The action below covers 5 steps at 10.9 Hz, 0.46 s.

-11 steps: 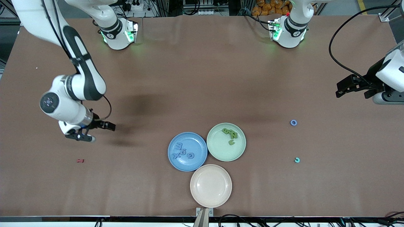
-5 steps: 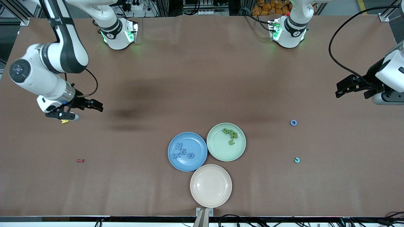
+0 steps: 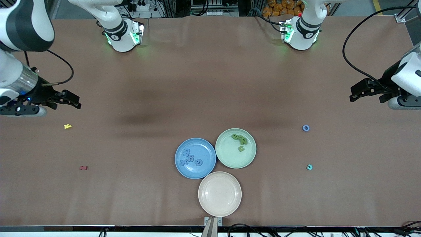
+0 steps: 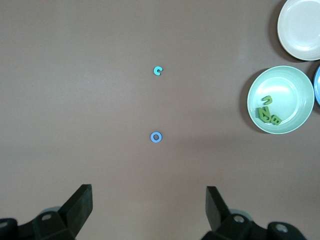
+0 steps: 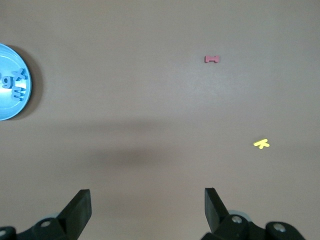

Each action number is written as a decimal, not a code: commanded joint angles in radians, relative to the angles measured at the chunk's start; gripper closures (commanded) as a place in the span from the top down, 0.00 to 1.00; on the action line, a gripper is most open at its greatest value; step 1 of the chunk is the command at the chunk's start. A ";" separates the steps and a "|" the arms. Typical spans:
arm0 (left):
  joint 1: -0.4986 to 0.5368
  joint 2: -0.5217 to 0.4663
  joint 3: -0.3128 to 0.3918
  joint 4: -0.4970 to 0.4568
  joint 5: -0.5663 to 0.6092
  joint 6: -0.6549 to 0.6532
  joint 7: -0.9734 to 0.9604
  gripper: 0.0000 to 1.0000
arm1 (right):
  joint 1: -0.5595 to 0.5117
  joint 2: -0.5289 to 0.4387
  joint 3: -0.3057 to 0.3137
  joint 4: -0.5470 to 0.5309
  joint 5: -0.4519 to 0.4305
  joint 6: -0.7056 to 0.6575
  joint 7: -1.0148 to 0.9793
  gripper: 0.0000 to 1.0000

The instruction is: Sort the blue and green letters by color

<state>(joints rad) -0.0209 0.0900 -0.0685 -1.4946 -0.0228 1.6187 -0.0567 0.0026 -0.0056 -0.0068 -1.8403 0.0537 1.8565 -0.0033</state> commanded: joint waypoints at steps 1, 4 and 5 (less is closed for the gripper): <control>0.006 -0.006 0.000 -0.003 -0.020 0.006 0.006 1.00 | -0.024 0.015 0.072 0.169 -0.136 -0.117 -0.041 1.00; 0.006 -0.006 -0.002 -0.003 -0.022 0.006 0.006 1.00 | -0.027 0.015 0.087 0.249 -0.132 -0.216 -0.041 1.00; 0.009 -0.006 -0.001 -0.003 -0.023 0.006 0.006 1.00 | -0.027 0.015 0.087 0.262 -0.132 -0.217 -0.043 1.00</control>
<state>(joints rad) -0.0209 0.0901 -0.0688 -1.4948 -0.0228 1.6187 -0.0567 0.0012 -0.0053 0.0619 -1.6296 -0.0648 1.6776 -0.0277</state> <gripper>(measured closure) 0.000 0.000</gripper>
